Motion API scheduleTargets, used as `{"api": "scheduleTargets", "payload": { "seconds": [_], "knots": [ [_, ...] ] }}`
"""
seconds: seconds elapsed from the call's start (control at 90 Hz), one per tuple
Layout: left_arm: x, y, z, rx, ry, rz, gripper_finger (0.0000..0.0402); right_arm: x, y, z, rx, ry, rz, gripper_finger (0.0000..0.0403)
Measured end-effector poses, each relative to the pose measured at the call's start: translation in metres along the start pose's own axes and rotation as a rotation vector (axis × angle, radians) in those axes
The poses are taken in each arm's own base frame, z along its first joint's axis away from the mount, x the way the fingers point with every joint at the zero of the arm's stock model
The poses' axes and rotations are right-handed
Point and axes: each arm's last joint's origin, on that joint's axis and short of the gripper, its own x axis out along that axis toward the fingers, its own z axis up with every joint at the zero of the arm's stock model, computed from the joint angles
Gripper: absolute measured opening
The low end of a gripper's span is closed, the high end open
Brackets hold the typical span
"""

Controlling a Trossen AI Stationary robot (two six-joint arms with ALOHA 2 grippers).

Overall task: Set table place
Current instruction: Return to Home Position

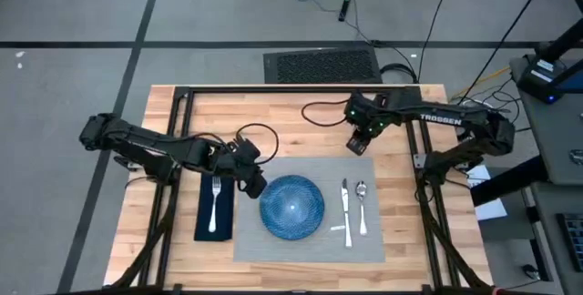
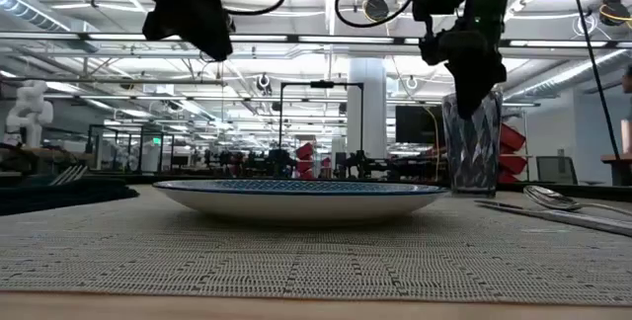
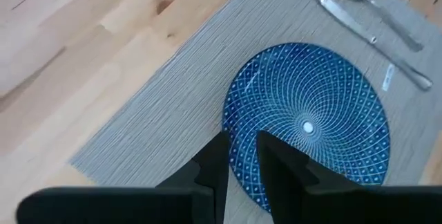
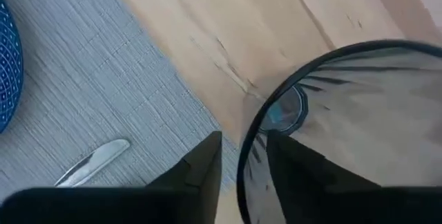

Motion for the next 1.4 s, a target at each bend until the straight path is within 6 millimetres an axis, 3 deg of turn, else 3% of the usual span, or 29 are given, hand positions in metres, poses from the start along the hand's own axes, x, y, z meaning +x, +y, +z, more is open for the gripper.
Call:
{"api": "scheduleTargets", "payload": {
  "seconds": [0.3,0.689,0.967,1.4],
  "knots": [
    [0.0,0.0,0.0,0.014,-0.001,-0.002,0.006,-0.027,-0.004,-0.01,0.068,-0.117,0.017,0.0127],
    [0.0,0.0,0.0,0.053,-0.004,-0.005,0.006,-0.084,-0.007,-0.035,0.244,-0.421,0.212,0.0128],
    [0.0,0.0,0.0,-0.013,-0.004,-0.005,0.006,-0.117,0.006,-0.048,0.165,-0.638,0.401,0.0128],
    [-0.002,-0.016,0.016,-0.282,-0.143,-0.176,0.006,-0.128,0.028,-0.064,-0.035,-0.672,0.5,0.0128]
  ]
}}
